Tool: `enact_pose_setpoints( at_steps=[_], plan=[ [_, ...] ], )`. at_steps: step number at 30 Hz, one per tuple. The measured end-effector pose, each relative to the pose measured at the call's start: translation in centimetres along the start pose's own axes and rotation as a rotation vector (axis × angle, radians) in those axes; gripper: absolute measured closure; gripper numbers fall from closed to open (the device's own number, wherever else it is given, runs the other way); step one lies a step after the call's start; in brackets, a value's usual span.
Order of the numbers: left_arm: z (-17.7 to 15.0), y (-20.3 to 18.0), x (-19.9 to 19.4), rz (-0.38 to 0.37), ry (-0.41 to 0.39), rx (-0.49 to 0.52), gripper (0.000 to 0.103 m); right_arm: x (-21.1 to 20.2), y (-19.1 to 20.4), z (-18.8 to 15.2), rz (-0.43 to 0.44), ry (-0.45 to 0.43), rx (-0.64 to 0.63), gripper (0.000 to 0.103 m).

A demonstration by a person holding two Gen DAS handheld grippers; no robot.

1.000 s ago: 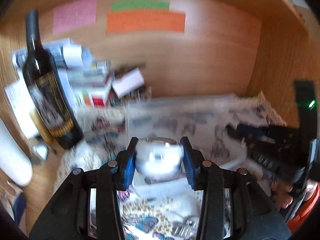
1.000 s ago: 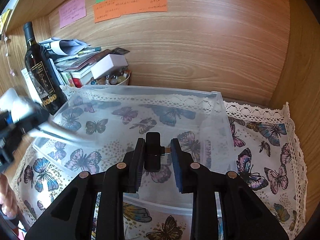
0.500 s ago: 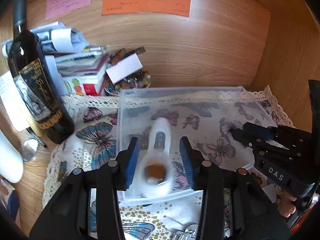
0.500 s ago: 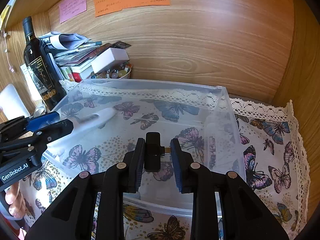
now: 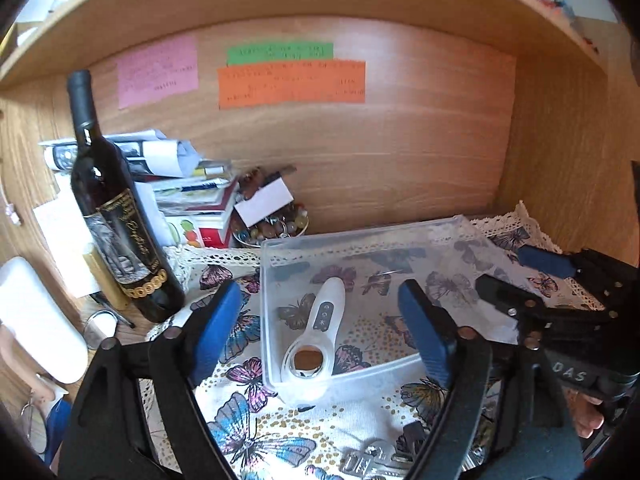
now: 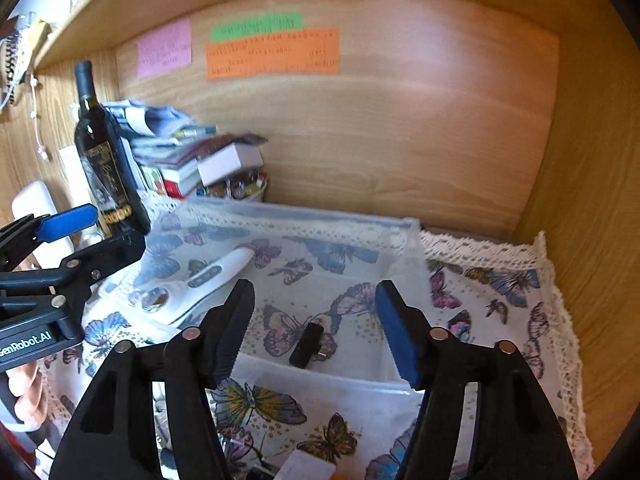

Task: Organize rigid objects
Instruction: 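Grasp the black-and-gold box with the right gripper while the left moves toward the keys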

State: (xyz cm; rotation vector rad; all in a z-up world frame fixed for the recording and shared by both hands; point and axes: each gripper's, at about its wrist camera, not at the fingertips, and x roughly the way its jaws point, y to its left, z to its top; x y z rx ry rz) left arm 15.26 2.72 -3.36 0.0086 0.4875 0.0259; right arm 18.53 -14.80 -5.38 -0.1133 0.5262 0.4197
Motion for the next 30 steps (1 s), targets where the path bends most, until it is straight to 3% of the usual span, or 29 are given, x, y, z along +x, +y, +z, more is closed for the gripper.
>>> enact_pose_setpoints(
  at_steps=[5, 12, 19, 30],
  plan=[
    [-0.8, 0.0, -2.1, 0.001, -0.018, 0.002, 0.008, -3.2, -0.2, -0.4, -0.020, -0.057, 0.010, 0.031],
    [-3.7, 0.4, -2.9, 0.018, 0.041, 0.002, 0.006, -5.8, -0.9, -2.6, -0.070, -0.055, 0.024, 0.028],
    [-7.5, 0.6, -1.3, 0.014, 0.170, -0.021, 0.006, -6.3, -1.8, -6.2, -0.119, 0.033, 0.029, 0.028],
    [-12.2, -1.0, 1.0, -0.008, 0.352, 0.013, 0.006, -5.1, -2.0, -10.7, -0.079, 0.173, 0.055, 0.028]
  ],
)
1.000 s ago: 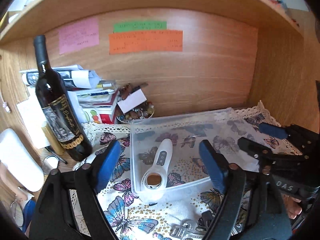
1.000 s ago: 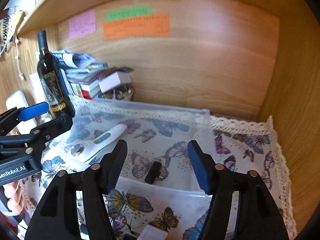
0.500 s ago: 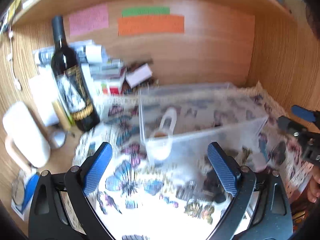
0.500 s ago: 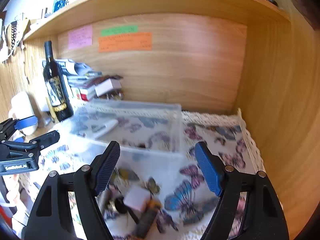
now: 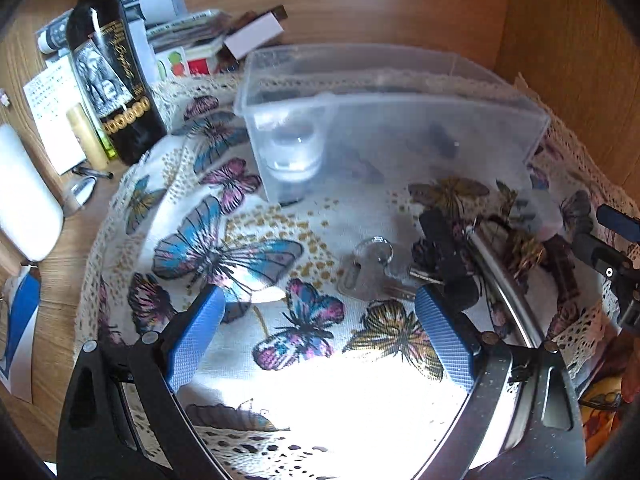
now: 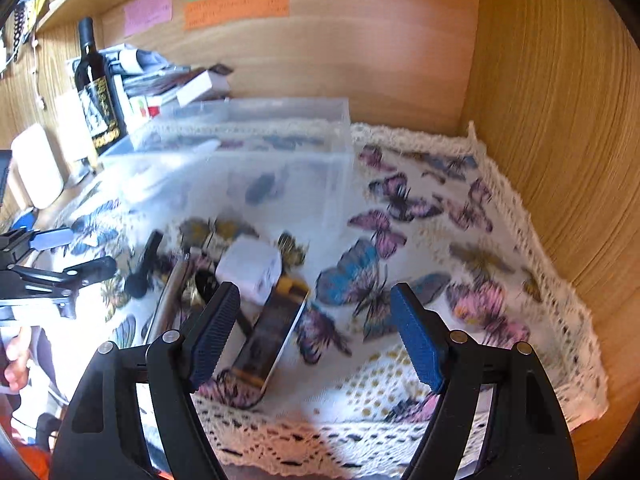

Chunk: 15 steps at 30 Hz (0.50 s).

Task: Organize rigid objects
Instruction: 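Grasp the black-and-gold box with the right gripper while the left moves toward the keys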

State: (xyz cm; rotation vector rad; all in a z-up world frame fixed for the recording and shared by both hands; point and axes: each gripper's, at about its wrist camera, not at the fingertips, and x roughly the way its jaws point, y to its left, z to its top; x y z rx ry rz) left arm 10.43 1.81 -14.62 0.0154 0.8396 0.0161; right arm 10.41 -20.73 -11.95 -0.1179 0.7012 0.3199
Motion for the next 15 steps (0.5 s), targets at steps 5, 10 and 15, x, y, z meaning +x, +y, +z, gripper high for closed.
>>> enact_pose_setpoints(
  at_steps=[5, 10, 15],
  plan=[
    [0.0, -1.1, 0.7, -0.035, 0.026, 0.029, 0.006, 1.0, 0.4, -1.1, 0.038, 0.048, 0.001, 0.028],
    [0.1, -2.5, 1.0, -0.052, 0.033, 0.077, 0.006, 1.6, 0.5, -1.3, 0.069, 0.069, 0.003, 0.029],
    [0.4, -2.5, 1.4, -0.084, 0.033, 0.071, 0.006, 2.2, 0.7, -1.3, 0.069, 0.078, 0.004, 0.047]
  ],
)
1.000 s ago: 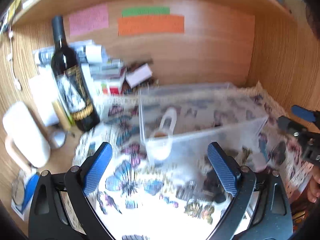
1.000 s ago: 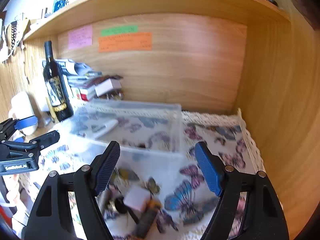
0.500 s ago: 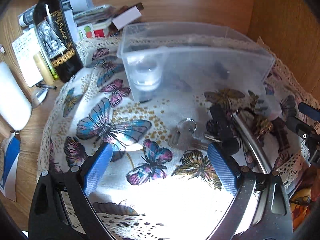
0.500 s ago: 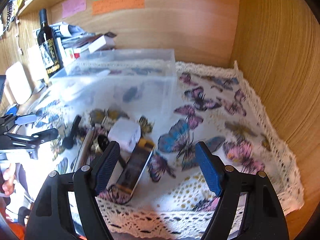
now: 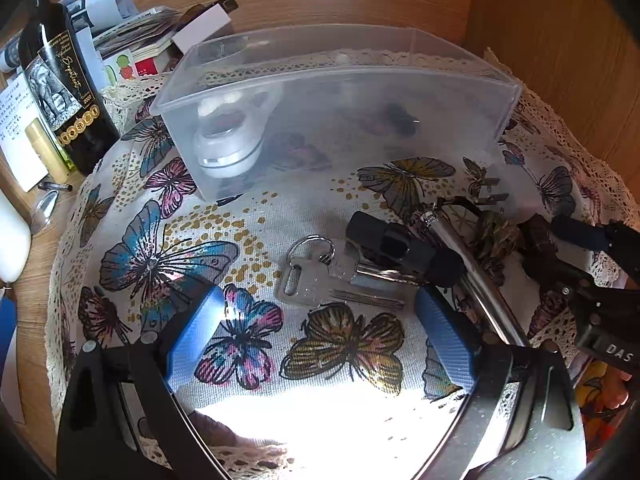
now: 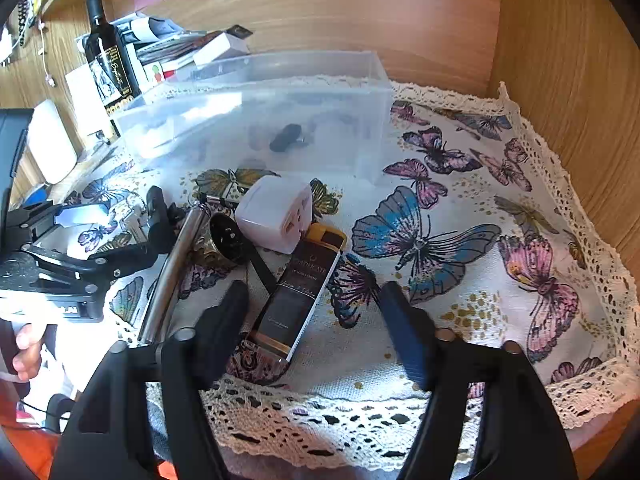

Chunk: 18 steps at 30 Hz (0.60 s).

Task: Organize rigid objects
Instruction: 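Grasp the black-and-gold box with the right gripper while the left moves toward the keys, then grasp the silver keys by their ring with the left gripper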

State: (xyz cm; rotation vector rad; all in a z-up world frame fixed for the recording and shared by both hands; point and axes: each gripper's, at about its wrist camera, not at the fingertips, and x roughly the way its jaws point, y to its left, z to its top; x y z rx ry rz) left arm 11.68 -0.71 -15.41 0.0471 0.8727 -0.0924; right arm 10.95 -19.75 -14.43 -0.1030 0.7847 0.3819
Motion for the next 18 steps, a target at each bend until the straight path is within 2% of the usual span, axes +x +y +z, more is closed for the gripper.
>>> enact_pose_setpoints(
  at_steps=[3, 6, 7, 9, 11, 13, 18],
  plan=[
    [0.0, 0.3, -0.3, 0.002, -0.017, -0.006, 0.016, 0.2, 0.0, 0.3, -0.009, -0.007, -0.002, 0.059],
    [-0.1, 0.6, -0.6, -0.001, -0.035, -0.009, 0.031, 0.3, -0.1, 0.4, -0.015, -0.014, 0.001, 0.076],
    [-0.2, 0.7, -0.7, 0.000, -0.040, -0.010, 0.038, 0.2, -0.2, 0.4, -0.024, -0.017, 0.004, 0.081],
    [-0.2, 0.7, -0.9, 0.003, -0.047, -0.009, 0.052, 0.1, -0.4, 0.4, -0.018, -0.018, 0.012, 0.081],
    [-0.1, 0.8, -1.1, 0.006, -0.050, -0.011, 0.075, -0.1, -0.7, 0.4, -0.027, -0.024, 0.021, 0.081],
    [-0.1, 1.1, -1.3, 0.005, -0.049, -0.017, 0.084, -0.5, -0.9, 0.4, -0.041, -0.033, 0.026, 0.081],
    [-0.2, 2.2, -1.5, -0.006, -0.047, -0.045, 0.091, -1.5, -1.4, 0.7, -0.067, -0.068, 0.037, 0.081]
  ],
)
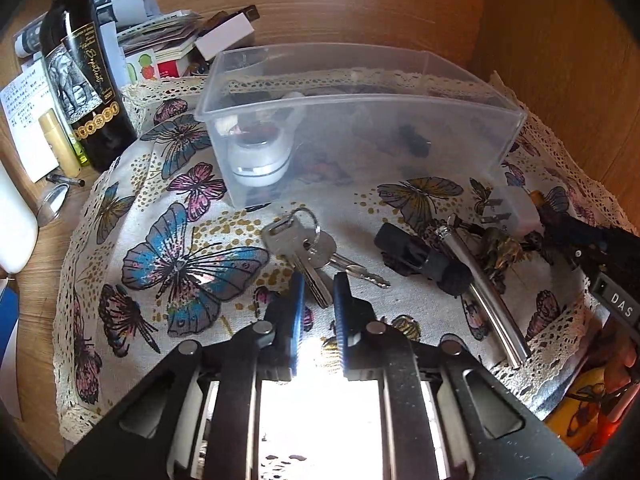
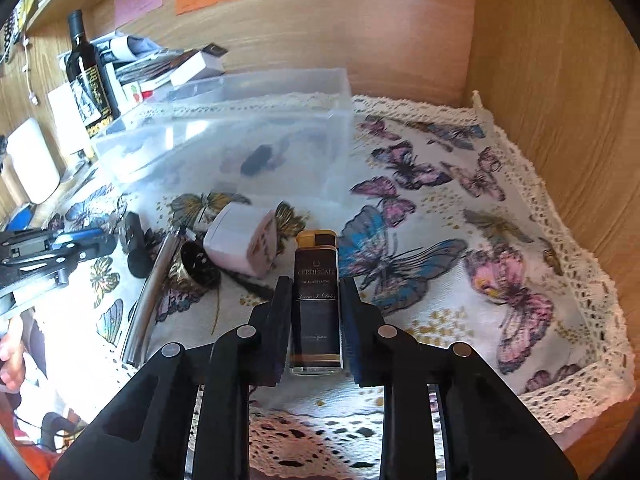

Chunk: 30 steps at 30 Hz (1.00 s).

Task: Organize rigid objects
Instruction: 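Grasp the silver keys by their ring with the left gripper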

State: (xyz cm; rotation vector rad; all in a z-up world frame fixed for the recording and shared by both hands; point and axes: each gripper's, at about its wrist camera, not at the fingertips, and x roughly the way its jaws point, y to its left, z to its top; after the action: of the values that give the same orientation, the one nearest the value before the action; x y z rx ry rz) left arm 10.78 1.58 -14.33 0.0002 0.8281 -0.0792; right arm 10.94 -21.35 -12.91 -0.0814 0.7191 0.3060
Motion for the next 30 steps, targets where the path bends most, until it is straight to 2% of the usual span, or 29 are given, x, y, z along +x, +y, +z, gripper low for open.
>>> enact_pose_setpoints(
  at_steps=[4, 6, 11, 17, 18, 23, 28, 30],
  plan=[
    [-0.1, 0.9, -0.2, -0.001, 0.022, -0.010, 0.091, -0.7, -0.4, 0.5, -0.012, -0.023, 0.004, 0.081],
    [0.1, 1.3, -0.4, -0.008, 0.033, -0.024, 0.084, -0.9, -0.6, 0.7, -0.011, -0.031, 0.006, 0.081],
    [1.1, 1.6, -0.1, 0.000, 0.023, -0.056, 0.046, -0.9, -0.8, 1.3, -0.004, -0.046, 0.007, 0.081],
    [2.6, 1.7, 1.8, -0.009, 0.054, -0.097, 0.043, -0.3, -0.5, 1.4, 0.016, -0.044, -0.002, 0.081],
    [2.9, 1.7, 2.1, -0.009, 0.055, -0.103, 0.044, -0.2, -0.5, 1.4, 0.016, -0.042, -0.003, 0.081],
    [3.4, 1.2, 2.7, 0.020, 0.044, -0.082, 0.072, 0.3, -0.6, 1.4, 0.024, -0.035, 0.000, 0.081],
    [3.3, 0.7, 2.4, 0.038, 0.022, -0.055, 0.083, 0.5, -0.3, 1.8, 0.036, -0.041, 0.001, 0.081],
    [3.2, 0.8, 2.0, 0.042, 0.010, -0.064, 0.097, 0.5, -0.1, 2.0, 0.040, -0.046, 0.000, 0.081]
  ],
)
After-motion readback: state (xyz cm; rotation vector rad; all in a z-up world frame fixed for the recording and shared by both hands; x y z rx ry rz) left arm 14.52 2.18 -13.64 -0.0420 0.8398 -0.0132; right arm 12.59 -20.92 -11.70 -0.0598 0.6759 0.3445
